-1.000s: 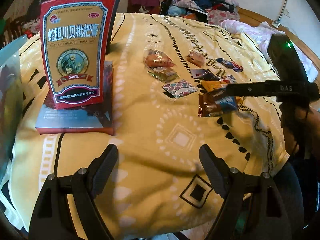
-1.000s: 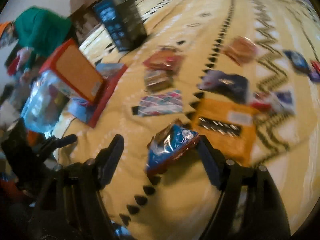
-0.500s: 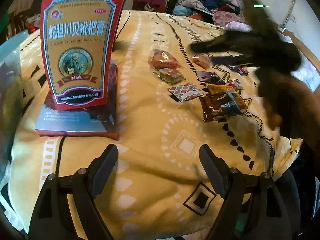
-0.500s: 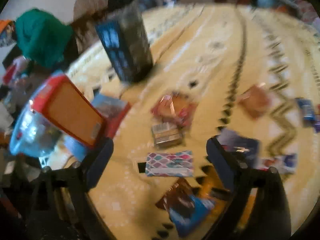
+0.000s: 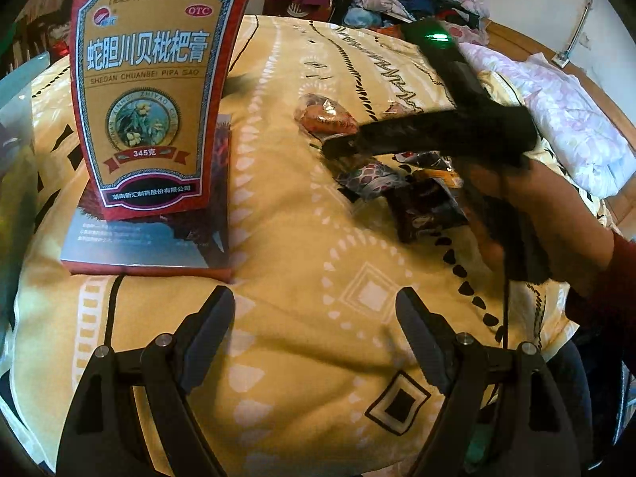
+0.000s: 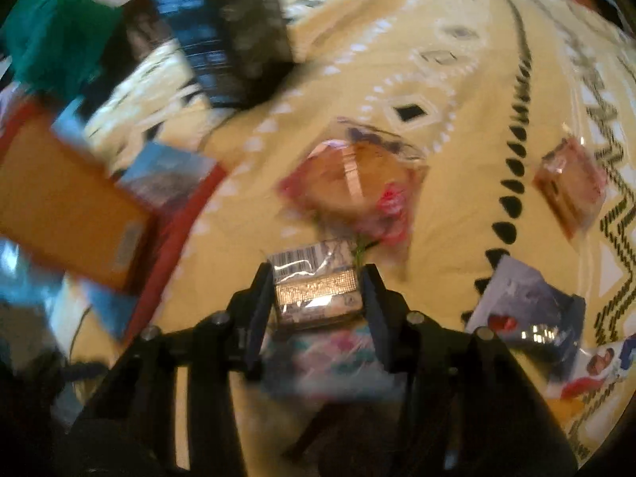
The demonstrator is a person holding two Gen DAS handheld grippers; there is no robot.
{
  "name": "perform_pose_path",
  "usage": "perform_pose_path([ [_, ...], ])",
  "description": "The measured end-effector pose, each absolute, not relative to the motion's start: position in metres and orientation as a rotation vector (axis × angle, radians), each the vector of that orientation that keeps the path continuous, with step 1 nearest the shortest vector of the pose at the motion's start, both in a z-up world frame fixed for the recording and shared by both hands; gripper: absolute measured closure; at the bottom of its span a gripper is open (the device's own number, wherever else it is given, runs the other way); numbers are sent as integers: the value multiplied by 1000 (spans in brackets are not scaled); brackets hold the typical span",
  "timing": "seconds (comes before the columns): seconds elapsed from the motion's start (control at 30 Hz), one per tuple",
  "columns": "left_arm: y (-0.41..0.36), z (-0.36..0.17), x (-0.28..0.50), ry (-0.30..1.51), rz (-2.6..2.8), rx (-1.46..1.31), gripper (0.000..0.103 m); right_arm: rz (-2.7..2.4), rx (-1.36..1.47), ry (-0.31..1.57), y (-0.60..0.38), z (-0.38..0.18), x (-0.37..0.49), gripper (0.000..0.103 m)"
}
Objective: Organize snacks
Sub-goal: 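Grasp the small silver packet on the bed with the right tool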
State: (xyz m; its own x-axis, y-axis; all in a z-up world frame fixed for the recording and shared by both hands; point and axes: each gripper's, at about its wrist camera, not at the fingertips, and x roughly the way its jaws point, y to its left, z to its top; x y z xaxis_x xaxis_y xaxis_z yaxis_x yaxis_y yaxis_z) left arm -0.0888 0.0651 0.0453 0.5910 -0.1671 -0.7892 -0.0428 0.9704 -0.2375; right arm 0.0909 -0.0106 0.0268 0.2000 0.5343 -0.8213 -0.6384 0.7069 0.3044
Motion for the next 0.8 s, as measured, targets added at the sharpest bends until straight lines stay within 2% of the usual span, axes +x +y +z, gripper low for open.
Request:
perform_pose_path([
  [0.13, 66, 45, -91, 941, -73, -243, 18, 1006, -150, 1028, -18, 48, 40, 58],
  [0.27, 68, 43, -97, 951, -75, -239, 18, 1185, -461, 1006, -17, 41, -19, 54],
  [0.33, 70, 44, -100, 952, -72, -243, 18, 1060, -704, 917, -23, 30, -34, 48],
  [0.37, 71, 44, -101, 950, -69, -246, 18, 1033, -711, 924, -27, 30, -33, 47],
  [0.4, 73, 46, -103, 945, -65, -252, 18, 995, -651, 934, -37, 37, -28, 46],
  [0.47, 76, 48, -105, 935, -57, -267, 18, 902, -459, 943, -59, 55, -17, 36],
  [0.5, 78, 48, -105, 932, -56, -276, 18, 853, -368, 951, -68, 60, -15, 27],
  [0.53, 79, 48, -106, 932, -56, -280, 18, 814, -257, 965, -79, 63, -15, 25],
  [0.67, 79, 49, -108, 929, -64, -279, 18, 604, 117, 1139, -101, 39, -23, 25],
  [0.8, 82, 49, -112, 933, -66, -292, 18, 562, 215, 1177, -73, 23, -29, 31],
])
